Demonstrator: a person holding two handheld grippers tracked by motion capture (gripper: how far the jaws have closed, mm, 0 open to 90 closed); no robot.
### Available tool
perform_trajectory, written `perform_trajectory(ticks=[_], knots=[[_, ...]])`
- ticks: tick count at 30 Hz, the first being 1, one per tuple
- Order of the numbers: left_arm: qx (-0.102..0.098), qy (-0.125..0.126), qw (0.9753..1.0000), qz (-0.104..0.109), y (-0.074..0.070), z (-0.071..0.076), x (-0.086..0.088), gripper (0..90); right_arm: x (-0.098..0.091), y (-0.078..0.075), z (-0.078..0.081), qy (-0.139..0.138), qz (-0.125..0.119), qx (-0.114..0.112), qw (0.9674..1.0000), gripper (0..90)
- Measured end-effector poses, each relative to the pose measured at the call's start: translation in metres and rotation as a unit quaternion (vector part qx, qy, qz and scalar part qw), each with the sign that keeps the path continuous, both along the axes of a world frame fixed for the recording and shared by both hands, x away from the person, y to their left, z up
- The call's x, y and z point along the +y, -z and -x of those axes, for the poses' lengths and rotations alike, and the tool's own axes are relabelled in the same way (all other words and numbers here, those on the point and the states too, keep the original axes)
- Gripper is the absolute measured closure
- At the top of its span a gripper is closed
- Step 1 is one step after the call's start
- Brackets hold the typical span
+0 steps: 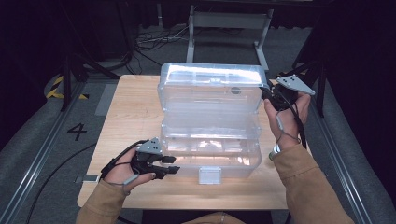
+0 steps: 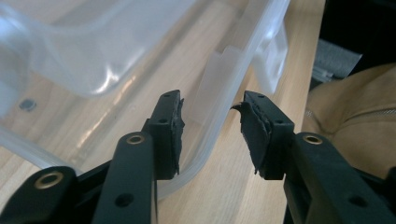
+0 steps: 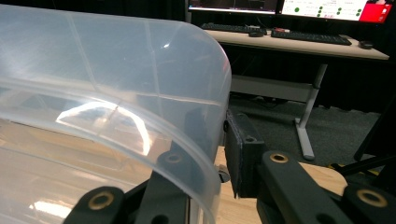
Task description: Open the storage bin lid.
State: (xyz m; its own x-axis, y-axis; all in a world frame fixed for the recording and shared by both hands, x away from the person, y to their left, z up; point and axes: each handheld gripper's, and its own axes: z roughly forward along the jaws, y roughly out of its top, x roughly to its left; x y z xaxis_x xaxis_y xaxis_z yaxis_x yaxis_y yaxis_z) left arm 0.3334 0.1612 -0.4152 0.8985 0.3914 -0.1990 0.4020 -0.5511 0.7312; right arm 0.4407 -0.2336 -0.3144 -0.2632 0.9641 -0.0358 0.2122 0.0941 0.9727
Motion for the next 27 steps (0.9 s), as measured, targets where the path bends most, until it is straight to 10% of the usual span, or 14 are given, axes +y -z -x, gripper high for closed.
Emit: perform_trajectory(ticks=[27], knots=[[0.008,0.024,0.9995,0.017,0.011,-0.005,-0.011,70.1,-0.001,-0.006,-0.016,-0.003,0.002,0.031,0.9995,80.0]])
